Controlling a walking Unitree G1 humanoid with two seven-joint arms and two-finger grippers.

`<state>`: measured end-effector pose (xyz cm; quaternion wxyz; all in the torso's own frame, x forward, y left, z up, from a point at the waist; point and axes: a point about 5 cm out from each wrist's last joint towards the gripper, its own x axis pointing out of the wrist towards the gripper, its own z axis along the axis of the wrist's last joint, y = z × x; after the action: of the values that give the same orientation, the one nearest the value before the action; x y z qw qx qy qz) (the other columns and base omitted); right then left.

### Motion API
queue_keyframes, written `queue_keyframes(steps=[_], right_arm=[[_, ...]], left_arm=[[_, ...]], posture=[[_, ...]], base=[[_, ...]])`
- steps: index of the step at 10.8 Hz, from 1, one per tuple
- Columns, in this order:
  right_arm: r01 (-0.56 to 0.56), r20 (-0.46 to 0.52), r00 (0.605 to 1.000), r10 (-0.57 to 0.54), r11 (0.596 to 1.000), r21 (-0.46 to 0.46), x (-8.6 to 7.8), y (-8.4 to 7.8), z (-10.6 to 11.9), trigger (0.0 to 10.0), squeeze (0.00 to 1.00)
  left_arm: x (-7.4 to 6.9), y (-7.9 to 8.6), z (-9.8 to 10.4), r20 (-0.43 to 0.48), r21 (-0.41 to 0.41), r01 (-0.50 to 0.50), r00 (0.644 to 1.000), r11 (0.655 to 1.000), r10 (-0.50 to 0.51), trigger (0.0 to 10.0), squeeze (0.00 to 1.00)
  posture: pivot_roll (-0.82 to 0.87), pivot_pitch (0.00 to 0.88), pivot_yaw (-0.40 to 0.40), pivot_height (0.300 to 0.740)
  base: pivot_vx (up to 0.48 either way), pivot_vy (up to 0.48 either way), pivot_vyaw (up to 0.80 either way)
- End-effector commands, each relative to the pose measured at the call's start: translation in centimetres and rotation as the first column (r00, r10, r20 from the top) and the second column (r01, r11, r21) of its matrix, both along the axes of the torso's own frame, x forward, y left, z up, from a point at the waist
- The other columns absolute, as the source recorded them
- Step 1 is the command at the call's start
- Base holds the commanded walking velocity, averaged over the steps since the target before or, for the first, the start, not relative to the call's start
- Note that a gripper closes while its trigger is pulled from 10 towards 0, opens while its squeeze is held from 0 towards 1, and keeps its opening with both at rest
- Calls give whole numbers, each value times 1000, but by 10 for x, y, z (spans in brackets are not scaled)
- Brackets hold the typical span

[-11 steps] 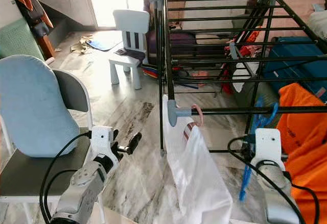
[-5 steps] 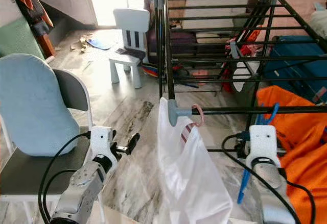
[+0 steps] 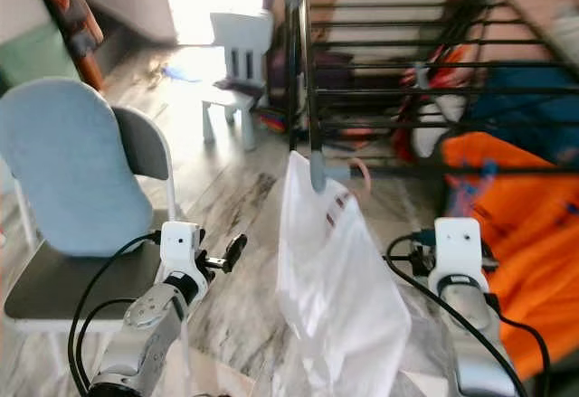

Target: Hang hanger

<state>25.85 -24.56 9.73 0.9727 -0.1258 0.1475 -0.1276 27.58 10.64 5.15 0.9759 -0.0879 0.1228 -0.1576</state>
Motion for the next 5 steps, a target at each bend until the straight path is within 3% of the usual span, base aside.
queue_keyframes(steps=[1,5], right_arm=[[-8,16,1000,9,1000,-20,2,1,4,10000,4],[-36,46,998,37,999,-18,16,11,9,10000,0]], left_arm=[[1,-2,0,-2,10,0,1000,1000,0,10000,0],[3,0,1,4,16,-16,1000,1000,16,10000,0]], posture=[[-231,0,26,740],[-220,0,27,740]], base=[[-330,0,0],[-327,0,0]])
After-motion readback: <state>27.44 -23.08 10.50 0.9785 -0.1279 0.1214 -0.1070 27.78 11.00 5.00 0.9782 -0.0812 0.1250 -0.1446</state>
